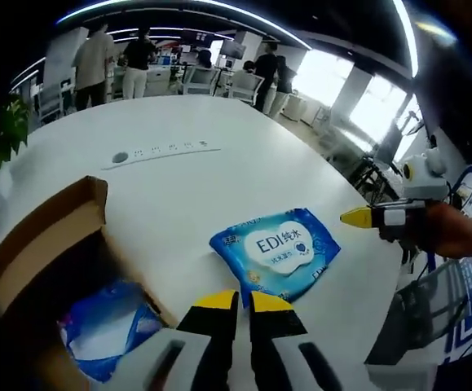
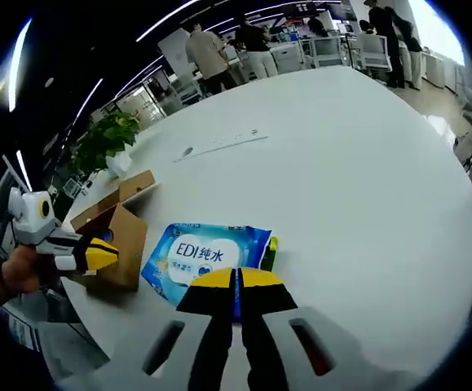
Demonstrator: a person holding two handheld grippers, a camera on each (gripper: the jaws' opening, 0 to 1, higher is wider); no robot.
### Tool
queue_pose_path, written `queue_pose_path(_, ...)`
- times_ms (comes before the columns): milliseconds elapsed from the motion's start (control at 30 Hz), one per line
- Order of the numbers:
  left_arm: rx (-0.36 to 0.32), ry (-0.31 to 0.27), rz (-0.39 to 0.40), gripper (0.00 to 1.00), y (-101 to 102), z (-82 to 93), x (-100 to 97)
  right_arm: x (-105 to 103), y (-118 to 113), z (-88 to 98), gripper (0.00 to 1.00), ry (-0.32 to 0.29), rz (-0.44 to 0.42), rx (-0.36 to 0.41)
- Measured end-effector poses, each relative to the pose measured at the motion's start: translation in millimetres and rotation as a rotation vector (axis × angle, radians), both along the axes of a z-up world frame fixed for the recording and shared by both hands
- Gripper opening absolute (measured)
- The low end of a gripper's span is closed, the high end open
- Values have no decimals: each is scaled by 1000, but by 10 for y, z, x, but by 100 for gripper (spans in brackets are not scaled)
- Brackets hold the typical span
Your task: Operate the shoe box by opening the lid, removing the specified soft item, and placing it in the target area until the item is outside and the box remains undamaged.
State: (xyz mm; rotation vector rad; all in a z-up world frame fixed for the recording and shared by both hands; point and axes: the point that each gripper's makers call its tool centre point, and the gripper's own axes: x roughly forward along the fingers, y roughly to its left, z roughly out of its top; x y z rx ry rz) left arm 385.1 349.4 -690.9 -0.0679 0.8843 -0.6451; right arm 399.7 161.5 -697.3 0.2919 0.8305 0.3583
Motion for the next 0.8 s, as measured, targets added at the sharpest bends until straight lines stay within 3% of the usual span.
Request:
queue_pose_path(433,-18,-27,27,7,301,112,-98,-91,187,137,3,-30,-5,18)
queue_pose_path(800,-33,-48,62,8,573,216,-174,-171,484,169,4,-32,28,20)
